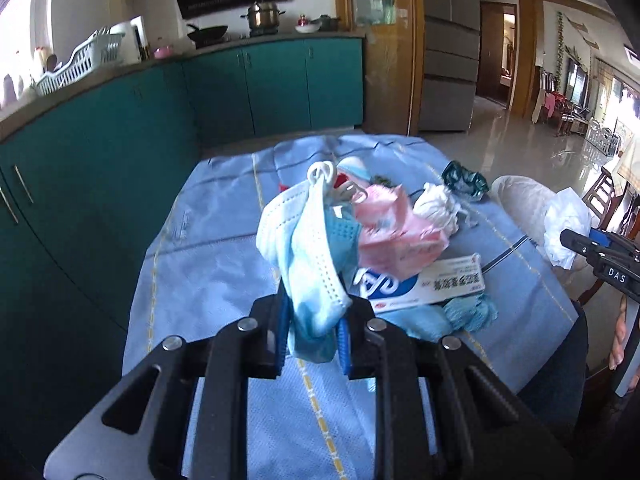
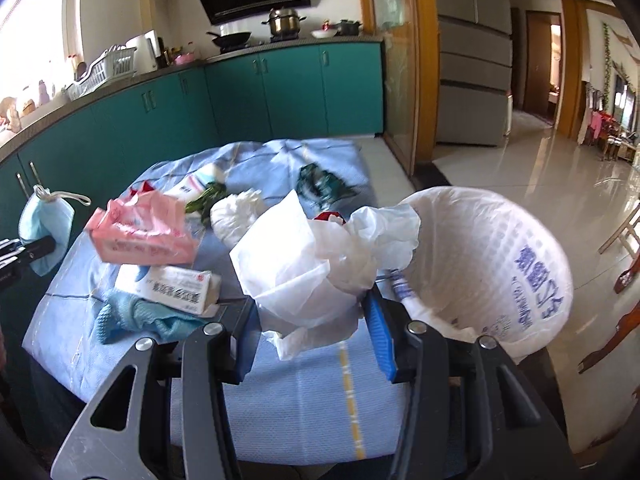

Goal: Collect trash
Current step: 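Carry both items over the wastebasket and open both grippers to drop them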

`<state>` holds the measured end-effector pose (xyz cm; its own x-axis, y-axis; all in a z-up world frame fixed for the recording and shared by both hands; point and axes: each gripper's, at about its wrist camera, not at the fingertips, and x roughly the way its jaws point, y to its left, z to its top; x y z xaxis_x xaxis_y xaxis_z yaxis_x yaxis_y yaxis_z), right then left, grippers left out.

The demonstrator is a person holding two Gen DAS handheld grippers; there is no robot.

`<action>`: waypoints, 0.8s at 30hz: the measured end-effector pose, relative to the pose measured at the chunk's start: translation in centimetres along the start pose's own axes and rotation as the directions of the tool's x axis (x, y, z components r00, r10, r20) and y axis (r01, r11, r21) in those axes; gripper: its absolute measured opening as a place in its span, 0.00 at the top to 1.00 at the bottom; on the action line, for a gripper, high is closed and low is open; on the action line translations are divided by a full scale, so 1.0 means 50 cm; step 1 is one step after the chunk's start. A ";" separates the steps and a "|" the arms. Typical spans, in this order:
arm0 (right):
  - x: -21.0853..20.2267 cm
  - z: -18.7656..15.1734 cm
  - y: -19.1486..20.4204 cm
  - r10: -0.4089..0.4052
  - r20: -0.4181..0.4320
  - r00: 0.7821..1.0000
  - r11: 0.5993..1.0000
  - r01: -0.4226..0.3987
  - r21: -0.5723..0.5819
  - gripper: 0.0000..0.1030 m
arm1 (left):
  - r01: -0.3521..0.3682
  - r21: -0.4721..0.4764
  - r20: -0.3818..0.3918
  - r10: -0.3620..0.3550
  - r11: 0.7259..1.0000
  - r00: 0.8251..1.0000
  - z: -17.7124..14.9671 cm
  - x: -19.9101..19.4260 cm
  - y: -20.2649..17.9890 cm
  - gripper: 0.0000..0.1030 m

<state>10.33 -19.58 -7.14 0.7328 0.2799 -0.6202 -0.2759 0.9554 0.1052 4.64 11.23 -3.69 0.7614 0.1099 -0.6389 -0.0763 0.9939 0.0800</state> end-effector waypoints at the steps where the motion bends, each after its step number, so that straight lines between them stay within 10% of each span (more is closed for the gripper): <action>1: -0.005 0.002 -0.009 -0.021 0.008 1.000 1.000 0.021 0.001 0.54 | -0.003 0.010 0.012 0.003 1.000 1.000 0.009 -0.004 -0.012 0.80; 13: -0.039 0.005 -0.126 -0.132 0.054 0.990 0.988 0.128 0.085 0.54 | 0.066 0.168 0.101 -0.083 0.984 0.991 0.089 -0.009 -0.189 0.78; 24: 0.011 0.029 -0.288 -0.254 0.032 0.967 0.947 0.242 0.211 0.54 | 0.329 0.161 0.006 -0.334 0.931 0.942 0.136 0.129 -0.369 0.78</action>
<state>15.62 -33.07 -7.86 0.7981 0.0305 -0.6017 0.0477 0.9924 0.1136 15.32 -6.50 -4.07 0.7469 -0.2289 -0.6243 0.2831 0.9590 -0.0130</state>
